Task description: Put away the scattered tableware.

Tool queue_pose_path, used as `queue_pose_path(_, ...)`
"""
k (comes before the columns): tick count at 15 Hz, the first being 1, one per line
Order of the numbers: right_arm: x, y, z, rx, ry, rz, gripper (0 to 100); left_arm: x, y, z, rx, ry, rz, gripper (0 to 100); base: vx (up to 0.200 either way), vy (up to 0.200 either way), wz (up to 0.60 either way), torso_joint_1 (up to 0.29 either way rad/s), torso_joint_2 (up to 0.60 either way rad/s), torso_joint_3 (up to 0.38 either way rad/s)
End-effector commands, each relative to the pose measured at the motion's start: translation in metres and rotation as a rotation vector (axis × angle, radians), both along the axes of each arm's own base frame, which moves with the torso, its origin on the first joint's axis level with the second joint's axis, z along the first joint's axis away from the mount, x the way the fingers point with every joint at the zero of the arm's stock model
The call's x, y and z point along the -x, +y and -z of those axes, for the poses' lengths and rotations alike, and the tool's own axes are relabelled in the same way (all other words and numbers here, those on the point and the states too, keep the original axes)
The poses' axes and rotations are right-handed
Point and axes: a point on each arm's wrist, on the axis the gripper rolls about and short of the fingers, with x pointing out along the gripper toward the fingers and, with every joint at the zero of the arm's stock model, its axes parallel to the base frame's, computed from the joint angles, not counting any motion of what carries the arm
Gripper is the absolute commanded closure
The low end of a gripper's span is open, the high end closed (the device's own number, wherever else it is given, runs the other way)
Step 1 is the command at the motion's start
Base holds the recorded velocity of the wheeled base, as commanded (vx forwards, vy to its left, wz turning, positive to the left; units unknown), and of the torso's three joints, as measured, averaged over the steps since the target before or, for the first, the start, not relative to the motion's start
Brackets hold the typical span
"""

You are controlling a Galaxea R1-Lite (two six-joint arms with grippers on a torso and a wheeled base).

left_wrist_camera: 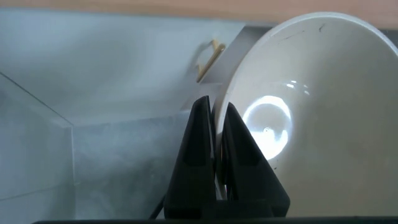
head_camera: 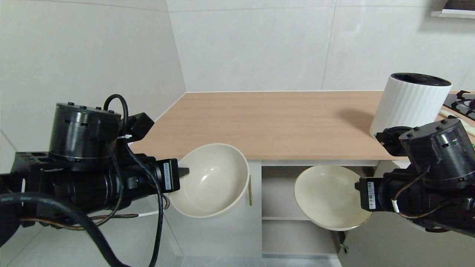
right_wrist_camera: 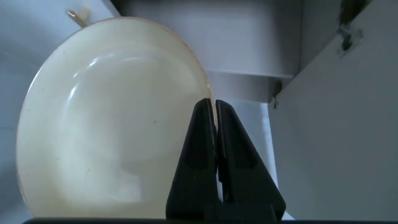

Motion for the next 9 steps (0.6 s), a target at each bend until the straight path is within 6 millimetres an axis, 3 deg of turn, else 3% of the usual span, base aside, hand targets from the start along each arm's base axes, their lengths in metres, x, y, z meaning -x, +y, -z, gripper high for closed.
queue_pose_path(1, -0.002, 0.002, 0.004, 0.010, 0.012, -0.001, 100, -0.002, -0.001, 0.002, -0.004, 0.008, 0.001, 100, 0.000, 0.000, 0.00, -0.159, 0.45, 0.276)
queue_pose_path(9, -0.014, 0.011, 0.023, 0.048, 0.071, 0.006, 100, -0.007, -0.006, 0.012, -0.022, 0.041, 0.004, 100, 0.000, 0.000, 0.00, -0.151, 0.47, 0.317)
